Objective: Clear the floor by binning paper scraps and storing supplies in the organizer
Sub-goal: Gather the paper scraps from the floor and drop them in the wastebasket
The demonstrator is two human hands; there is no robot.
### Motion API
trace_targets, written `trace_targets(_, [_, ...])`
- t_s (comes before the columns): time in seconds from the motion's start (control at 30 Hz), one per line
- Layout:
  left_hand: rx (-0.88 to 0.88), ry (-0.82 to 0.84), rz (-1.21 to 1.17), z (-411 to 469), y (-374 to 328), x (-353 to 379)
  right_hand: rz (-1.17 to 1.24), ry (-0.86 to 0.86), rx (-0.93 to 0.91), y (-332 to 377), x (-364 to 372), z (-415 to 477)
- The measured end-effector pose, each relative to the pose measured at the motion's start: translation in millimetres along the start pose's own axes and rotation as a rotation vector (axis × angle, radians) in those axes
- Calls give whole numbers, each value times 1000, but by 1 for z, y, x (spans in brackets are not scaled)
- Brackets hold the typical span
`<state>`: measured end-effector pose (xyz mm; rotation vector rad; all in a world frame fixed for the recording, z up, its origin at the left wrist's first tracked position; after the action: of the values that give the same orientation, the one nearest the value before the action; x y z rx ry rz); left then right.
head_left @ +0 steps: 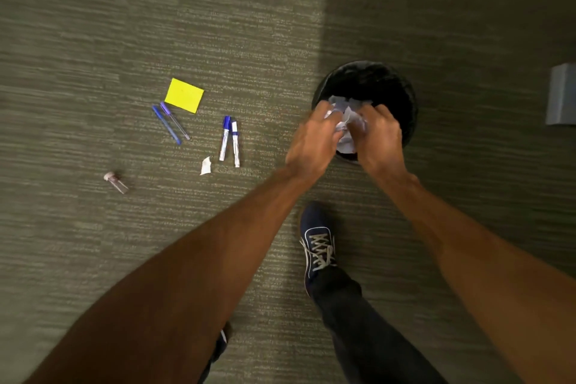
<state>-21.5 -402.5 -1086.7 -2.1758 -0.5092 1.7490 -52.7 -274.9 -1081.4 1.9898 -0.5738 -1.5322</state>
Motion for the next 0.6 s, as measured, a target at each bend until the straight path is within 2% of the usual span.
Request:
trace_targets(0.4, [-74, 144, -15, 43, -17, 60, -33, 123, 133, -59, 2, 44])
trace_targets(0.5, [-38, 217, -13, 44, -18, 63, -33, 176, 149, -61, 1, 48])
trace_targets(0.6, [9, 181, -17, 40, -16, 53, -64, 217, 120, -57, -1, 46])
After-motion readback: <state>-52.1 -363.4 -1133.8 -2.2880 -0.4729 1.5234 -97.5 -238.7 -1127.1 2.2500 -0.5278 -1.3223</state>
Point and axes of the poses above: each hand's wrist, its own z-axis towards the middle knuckle, its own x-axis out of the palm, y = z × x, the point moved 4 cm from there along z, towards the middle knuckle, and after that the axes turned 15 degrees about z, right-handed, at the moved point
